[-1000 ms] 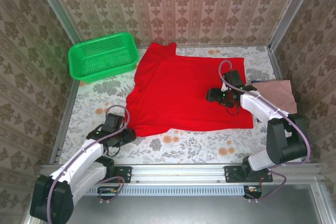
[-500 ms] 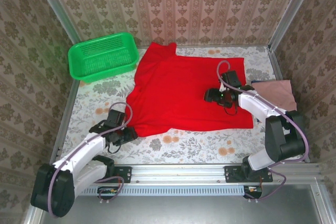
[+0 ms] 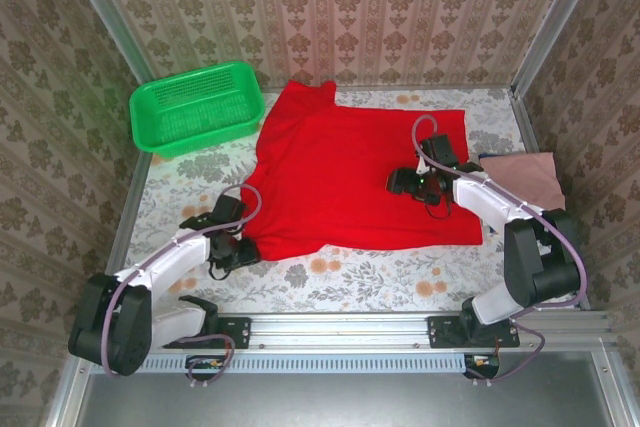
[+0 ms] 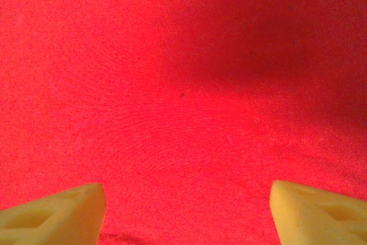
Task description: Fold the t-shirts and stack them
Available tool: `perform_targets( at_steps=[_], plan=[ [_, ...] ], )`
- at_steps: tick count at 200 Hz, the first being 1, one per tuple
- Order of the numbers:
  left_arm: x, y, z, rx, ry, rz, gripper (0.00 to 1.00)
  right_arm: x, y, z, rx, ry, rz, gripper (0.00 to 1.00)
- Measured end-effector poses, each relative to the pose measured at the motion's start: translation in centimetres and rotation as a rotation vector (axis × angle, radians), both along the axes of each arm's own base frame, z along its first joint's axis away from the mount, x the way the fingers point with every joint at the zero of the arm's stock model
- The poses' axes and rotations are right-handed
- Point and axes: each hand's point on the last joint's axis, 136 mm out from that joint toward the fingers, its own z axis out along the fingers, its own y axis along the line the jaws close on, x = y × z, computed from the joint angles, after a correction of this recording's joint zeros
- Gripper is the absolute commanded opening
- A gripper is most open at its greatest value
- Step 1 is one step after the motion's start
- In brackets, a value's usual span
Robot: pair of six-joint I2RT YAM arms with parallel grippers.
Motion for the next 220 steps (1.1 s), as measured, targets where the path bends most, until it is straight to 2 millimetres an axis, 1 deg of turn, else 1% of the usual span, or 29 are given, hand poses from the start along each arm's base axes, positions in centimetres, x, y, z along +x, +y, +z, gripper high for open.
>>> perform_targets(
  at_steps=[15,24,32,47,60,73,89,101,110,131,154,180,199,220],
  plan=[
    [0.3,-0.7,0.4,-0.03,-0.018,-0.018,0.44,0.0,0.0,-0.1,0.0,0.002,0.0,0.76],
    [1.3,-2.3,1.0,-0.099,-0.069,-0.053,0.44,0.0,0.0,-0.1,-0.001,0.004,0.0,0.76],
    [2.4,-3.8,2.0,-0.16,-0.133,-0.092,0.44,0.0,0.0,-0.2,-0.001,0.006,0.0,0.76],
    [3.8,-5.5,3.7,-0.234,-0.219,-0.134,0.45,0.0,0.0,-0.4,-0.001,0.011,0.001,0.76],
    [4.5,-6.2,4.7,-0.272,-0.269,-0.154,0.46,0.0,0.1,-0.6,0.0,0.013,0.002,0.76],
    [4.9,-6.6,5.2,-0.29,-0.295,-0.165,0.46,0.1,0.1,-0.7,0.0,0.016,0.002,0.76],
    [5.1,-6.9,5.2,-0.302,-0.3,-0.172,0.49,0.1,0.1,-0.9,0.0,0.017,0.002,0.76],
    [5.2,-7.1,4.9,-0.304,-0.291,-0.177,0.49,0.2,0.1,-0.9,0.0,0.016,0.002,0.76],
    [5.4,-7.2,4.6,-0.305,-0.282,-0.178,0.45,0.2,0.1,-0.9,0.0,0.016,0.002,0.76],
    [5.6,-7.6,4.2,-0.311,-0.264,-0.179,0.26,0.2,0.1,-0.9,0.0,0.017,0.002,0.76],
    [5.8,-7.8,4.6,-0.32,-0.269,-0.187,0.08,0.2,0.1,-1.2,-0.002,0.025,0.002,0.76],
    [5.3,-7.6,5.3,-0.324,-0.268,-0.175,0.0,0.1,0.1,-1.4,-0.003,0.031,0.002,0.76],
    [4.4,-7.1,6.7,-0.338,-0.274,-0.142,0.0,0.1,0.1,-1.5,-0.004,0.033,0.002,0.76],
    [2.8,-6.0,8.2,-0.353,-0.274,-0.069,0.0,0.2,0.1,-1.5,-0.004,0.032,0.002,0.76]
  ],
)
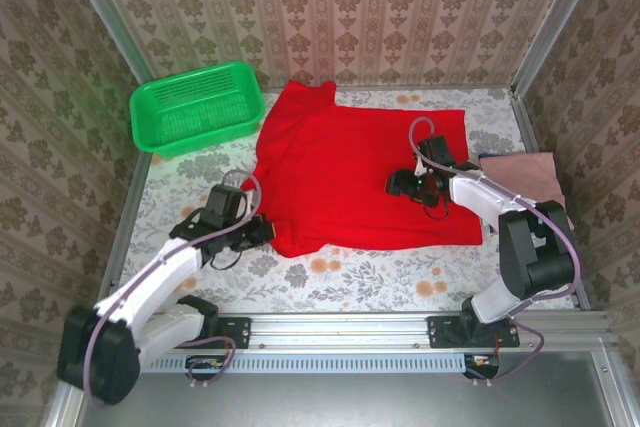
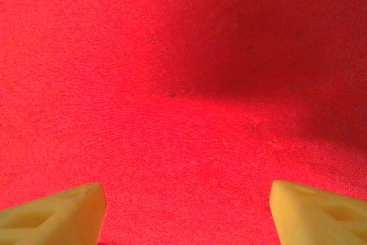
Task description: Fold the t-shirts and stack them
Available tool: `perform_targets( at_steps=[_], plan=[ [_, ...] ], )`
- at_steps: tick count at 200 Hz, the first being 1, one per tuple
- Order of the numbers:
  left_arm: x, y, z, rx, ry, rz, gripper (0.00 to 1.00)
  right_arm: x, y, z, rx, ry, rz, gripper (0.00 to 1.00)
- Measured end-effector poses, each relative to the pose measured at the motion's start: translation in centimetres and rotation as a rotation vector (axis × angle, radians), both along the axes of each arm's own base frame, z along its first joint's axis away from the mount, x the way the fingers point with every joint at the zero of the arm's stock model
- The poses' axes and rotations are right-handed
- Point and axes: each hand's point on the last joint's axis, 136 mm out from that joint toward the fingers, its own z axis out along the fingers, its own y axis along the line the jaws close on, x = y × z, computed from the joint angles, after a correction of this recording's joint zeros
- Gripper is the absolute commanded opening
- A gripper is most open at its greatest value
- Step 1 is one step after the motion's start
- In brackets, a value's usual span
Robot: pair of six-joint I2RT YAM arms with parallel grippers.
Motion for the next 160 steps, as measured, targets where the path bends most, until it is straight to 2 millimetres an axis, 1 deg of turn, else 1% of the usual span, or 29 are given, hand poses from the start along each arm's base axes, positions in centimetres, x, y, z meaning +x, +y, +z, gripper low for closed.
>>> perform_targets(
  at_steps=[19,35,60,96,98,101,111,114,118,121,126,134,141,160],
  plan=[
    [-1.9,1.3,0.5,-0.019,0.048,0.092,0.0,0.0,0.0,0.0,0.0,0.001,0.0,0.76],
    [-3.5,2.2,0.4,-0.037,0.11,0.169,0.0,0.0,0.0,-0.1,-0.001,0.004,0.0,0.76],
    [-6.1,3.7,-0.8,-0.045,0.229,0.287,0.0,0.1,0.0,-0.2,-0.002,0.006,-0.001,0.76],
    [-8.8,5.3,-2.2,-0.012,0.385,0.422,0.0,0.1,0.0,-0.3,-0.002,0.008,0.0,0.76],
    [-9.0,5.4,-2.3,-0.009,0.393,0.427,0.04,0.1,0.0,-0.3,-0.003,0.009,-0.001,0.76],
    [-9.2,5.5,-2.4,-0.003,0.405,0.435,0.12,0.2,0.0,-0.4,-0.003,0.01,-0.001,0.76],
    [-9.8,5.8,-2.7,0.01,0.435,0.454,0.48,0.2,0.0,-0.4,-0.003,0.011,-0.001,0.76],
    [-9.8,5.9,-2.7,0.013,0.441,0.461,0.57,0.2,0.0,-0.4,-0.003,0.011,-0.001,0.76],
    [-10.0,6.0,-2.8,0.015,0.45,0.466,0.66,0.2,0.0,-0.4,-0.003,0.011,-0.001,0.76],
    [-10.1,6.0,-2.8,0.018,0.457,0.472,0.71,0.3,0.0,-0.4,-0.003,0.011,-0.001,0.76],
    [-10.2,6.1,-2.9,0.021,0.465,0.48,0.75,0.3,0.0,-0.4,-0.003,0.01,-0.001,0.76],
    [-10.3,6.2,-2.9,0.025,0.471,0.488,0.78,0.4,0.1,-0.3,-0.002,0.007,-0.001,0.76],
    [-10.3,6.3,-2.8,0.029,0.472,0.496,0.8,0.4,0.1,-0.2,-0.002,0.005,-0.001,0.77],
    [-9.2,6.3,-1.6,0.021,0.443,0.52,0.83,0.7,0.1,0.0,-0.001,-0.001,-0.001,0.76]
  ],
)
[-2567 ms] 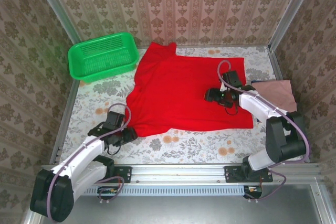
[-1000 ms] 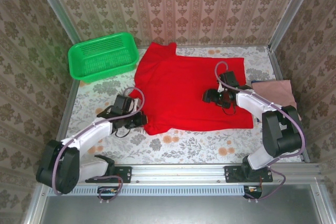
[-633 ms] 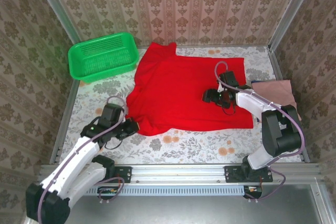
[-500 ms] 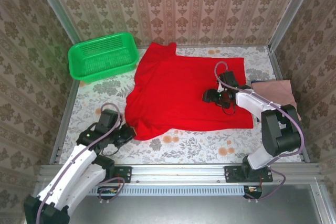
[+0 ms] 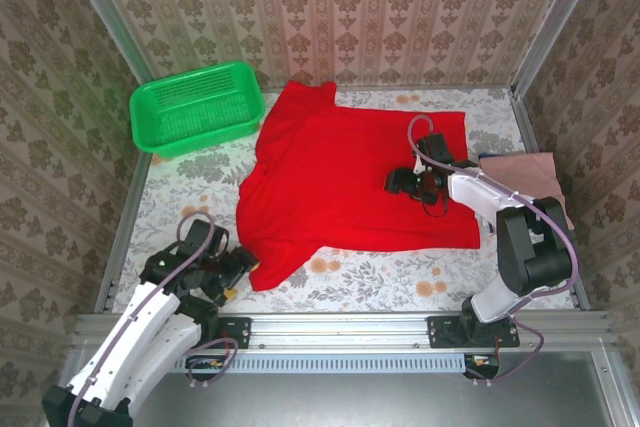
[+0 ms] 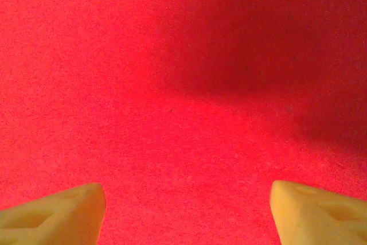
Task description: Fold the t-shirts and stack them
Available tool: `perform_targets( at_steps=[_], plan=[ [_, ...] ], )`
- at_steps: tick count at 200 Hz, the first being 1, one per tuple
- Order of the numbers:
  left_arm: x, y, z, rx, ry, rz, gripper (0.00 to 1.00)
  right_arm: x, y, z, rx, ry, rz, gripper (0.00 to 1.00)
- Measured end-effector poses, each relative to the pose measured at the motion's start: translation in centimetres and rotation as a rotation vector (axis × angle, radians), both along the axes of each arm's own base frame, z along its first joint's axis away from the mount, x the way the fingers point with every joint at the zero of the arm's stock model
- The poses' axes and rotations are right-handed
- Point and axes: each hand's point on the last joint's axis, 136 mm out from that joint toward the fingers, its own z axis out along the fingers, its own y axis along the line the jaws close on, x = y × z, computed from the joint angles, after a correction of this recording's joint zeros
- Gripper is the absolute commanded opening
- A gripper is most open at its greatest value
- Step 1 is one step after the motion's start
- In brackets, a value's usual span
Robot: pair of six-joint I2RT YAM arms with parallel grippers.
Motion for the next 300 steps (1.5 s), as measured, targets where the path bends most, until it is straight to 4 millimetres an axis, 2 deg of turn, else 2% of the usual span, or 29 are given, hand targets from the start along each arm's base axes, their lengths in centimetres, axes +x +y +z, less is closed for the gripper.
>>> perform_targets(
  at_steps=[29,82,109,144,187,205,237,272,285,300],
  plan=[
    [2.0,-0.1,1.0,0.035,-0.051,-0.019,0.82,0.1,0.0,0.1,0.001,-0.002,0.0,0.76],
    [7.0,-1.0,-0.6,0.046,-0.101,-0.084,0.6,1.0,0.2,0.0,-0.001,-0.003,0.004,0.77],
    [8.5,-1.8,-0.8,0.009,-0.128,-0.105,0.6,1.4,0.3,0.5,-0.001,-0.017,0.008,0.77],
    [8.2,-2.5,-0.7,-0.032,-0.14,-0.139,0.59,1.4,0.3,0.5,-0.006,-0.021,0.02,0.77],
    [6.7,-2.4,-2.0,-0.044,-0.104,-0.147,0.55,1.4,0.3,0.3,-0.008,-0.014,0.021,0.77],
    [6.5,-2.4,-2.4,-0.048,-0.094,-0.148,0.46,1.4,0.3,0.2,-0.008,-0.012,0.021,0.77],
    [6.6,-2.8,-2.9,-0.066,-0.082,-0.147,0.37,1.3,0.3,0.1,-0.01,-0.007,0.021,0.77],
    [6.5,-3.2,-3.7,-0.071,-0.043,-0.163,0.14,1.3,0.3,0.1,-0.012,-0.002,0.023,0.77],
    [6.3,-3.3,-3.8,-0.071,-0.032,-0.169,0.11,1.2,0.2,0.1,-0.013,0.003,0.02,0.76],
    [6.0,-3.2,-3.9,-0.068,-0.024,-0.171,0.13,1.2,-0.2,0.3,-0.013,0.002,0.008,0.76]
  ],
)
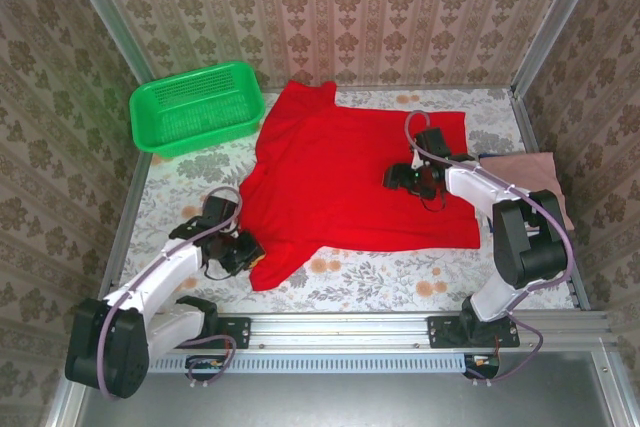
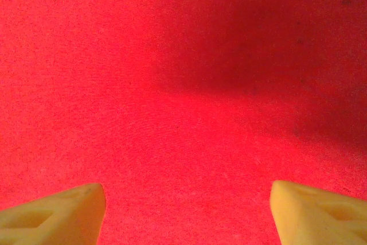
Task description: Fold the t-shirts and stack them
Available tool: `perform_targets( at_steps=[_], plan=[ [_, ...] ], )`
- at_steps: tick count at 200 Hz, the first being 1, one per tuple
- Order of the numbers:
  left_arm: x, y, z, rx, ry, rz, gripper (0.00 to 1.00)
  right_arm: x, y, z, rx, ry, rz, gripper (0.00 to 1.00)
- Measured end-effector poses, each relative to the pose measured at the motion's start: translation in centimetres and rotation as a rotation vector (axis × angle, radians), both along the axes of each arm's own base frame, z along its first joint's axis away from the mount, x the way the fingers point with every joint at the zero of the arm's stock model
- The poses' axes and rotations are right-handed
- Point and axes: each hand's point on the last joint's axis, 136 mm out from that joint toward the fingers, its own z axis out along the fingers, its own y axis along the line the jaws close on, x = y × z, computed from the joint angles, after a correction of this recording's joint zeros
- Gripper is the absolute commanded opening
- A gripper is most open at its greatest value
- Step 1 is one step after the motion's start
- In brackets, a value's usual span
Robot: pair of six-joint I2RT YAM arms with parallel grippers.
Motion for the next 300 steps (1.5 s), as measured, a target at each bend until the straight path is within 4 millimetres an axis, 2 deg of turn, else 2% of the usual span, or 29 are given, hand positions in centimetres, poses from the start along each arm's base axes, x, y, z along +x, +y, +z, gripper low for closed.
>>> perform_targets(
  at_steps=[12,27,55,77,99,153,194,228,261,300],
  plan=[
    [-0.2,0.1,0.0,0.002,0.004,0.0,0.23,-0.1,-0.5,0.6,0.002,-0.014,-0.016,0.76],
    [-0.3,0.2,0.3,0.001,-0.003,0.002,0.24,-0.3,-1.6,1.7,0.005,-0.038,-0.056,0.76],
    [-0.3,0.2,0.8,-0.012,-0.031,0.012,0.15,-1.5,-4.6,3.3,0.002,-0.074,-0.156,0.75],
    [-0.4,0.2,0.7,-0.015,-0.029,0.022,0.0,-3.2,-7.4,3.8,-0.007,-0.08,-0.256,0.75],
    [-0.5,0.2,0.5,-0.017,-0.026,0.026,0.0,-5.1,-10.0,3.8,-0.027,-0.069,-0.362,0.75],
    [-0.7,0.3,0.4,-0.016,-0.023,0.028,0.0,-10.2,-14.1,2.8,-0.078,0.018,-0.592,0.68],
    [-0.7,0.4,0.3,-0.014,-0.029,0.033,0.0,-13.3,-15.2,0.0,-0.075,0.129,-0.686,0.56],
    [-0.6,0.4,0.3,-0.014,-0.036,0.034,0.0,-15.3,-15.9,-1.3,-0.044,0.189,-0.767,0.39],
    [-0.4,0.4,0.3,-0.013,-0.048,0.036,0.0,-16.2,-16.1,-2.1,0.0,0.219,-0.806,0.4],
    [-0.3,0.4,0.3,-0.014,-0.053,0.037,0.0,-15.9,-15.6,-3.0,0.037,0.252,-0.796,0.4]
  ],
)
